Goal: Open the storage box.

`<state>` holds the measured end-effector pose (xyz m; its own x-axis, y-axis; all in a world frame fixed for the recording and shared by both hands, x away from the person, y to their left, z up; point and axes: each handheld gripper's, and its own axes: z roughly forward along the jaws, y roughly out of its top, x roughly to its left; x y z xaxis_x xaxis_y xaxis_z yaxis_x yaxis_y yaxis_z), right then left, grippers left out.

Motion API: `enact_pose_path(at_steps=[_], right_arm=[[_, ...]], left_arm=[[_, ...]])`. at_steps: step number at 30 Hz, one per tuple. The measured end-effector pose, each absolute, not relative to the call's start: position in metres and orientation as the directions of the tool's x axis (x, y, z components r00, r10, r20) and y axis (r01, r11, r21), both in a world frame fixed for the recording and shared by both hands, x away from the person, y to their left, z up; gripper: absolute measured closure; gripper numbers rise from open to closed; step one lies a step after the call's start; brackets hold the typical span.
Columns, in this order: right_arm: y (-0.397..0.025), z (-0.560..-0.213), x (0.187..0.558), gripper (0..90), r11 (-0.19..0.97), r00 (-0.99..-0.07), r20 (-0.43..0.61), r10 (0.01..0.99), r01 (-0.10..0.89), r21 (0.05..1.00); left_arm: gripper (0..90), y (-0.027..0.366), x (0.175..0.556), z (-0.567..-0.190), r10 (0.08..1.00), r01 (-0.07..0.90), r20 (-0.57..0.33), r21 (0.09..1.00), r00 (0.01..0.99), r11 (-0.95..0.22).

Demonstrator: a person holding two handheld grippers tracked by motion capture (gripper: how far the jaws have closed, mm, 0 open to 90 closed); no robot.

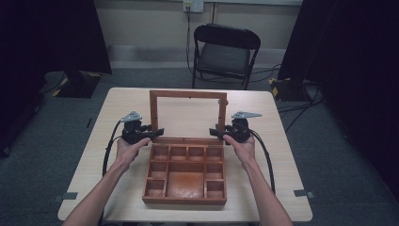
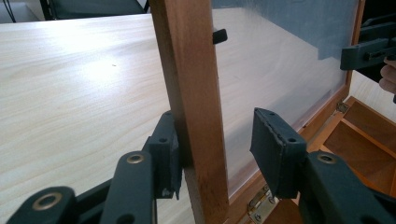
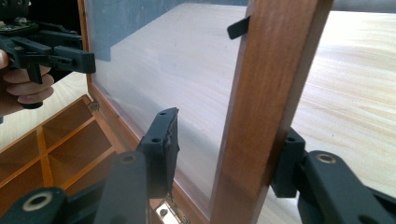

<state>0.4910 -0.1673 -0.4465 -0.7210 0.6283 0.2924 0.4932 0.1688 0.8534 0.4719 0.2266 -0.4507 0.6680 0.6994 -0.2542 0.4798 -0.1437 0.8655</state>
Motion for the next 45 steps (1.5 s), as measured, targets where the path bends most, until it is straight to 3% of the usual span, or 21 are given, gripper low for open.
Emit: enact_pose_path(at_steps=[5,20,24,38,41,45], right_arm=[[-0.164,-0.449,0.492,45.5,0.159,-0.709,0.304,0.636,0.506,0.848],[-0.169,-0.469,0.497,38.0,0.144,-0.661,0.338,0.670,0.562,0.814],[-0.174,-0.476,0.497,37.3,0.132,-0.643,0.360,0.676,0.586,0.799],[-0.169,-0.479,0.497,29.2,0.152,-0.624,0.364,0.692,0.618,0.771],[-0.170,-0.480,0.498,24.4,0.150,-0.608,0.360,0.708,0.627,0.764],[-0.174,-0.489,0.500,23.4,0.119,-0.588,0.434,0.682,0.675,0.728]], left_arm=[[53.4,0.228,0.474,-0.453,0.705,0.482,-0.239,0.860,0.668,-0.166],[46.9,0.231,0.475,-0.469,0.727,0.533,-0.258,0.828,0.637,-0.173],[45.3,0.235,0.478,-0.475,0.712,0.569,-0.315,0.809,0.628,-0.144],[37.3,0.233,0.481,-0.480,0.706,0.605,-0.352,0.785,0.614,-0.135],[37.8,0.231,0.481,-0.479,0.734,0.582,-0.287,0.794,0.616,-0.178],[37.1,0.233,0.482,-0.485,0.725,0.597,-0.317,0.786,0.611,-0.160]])
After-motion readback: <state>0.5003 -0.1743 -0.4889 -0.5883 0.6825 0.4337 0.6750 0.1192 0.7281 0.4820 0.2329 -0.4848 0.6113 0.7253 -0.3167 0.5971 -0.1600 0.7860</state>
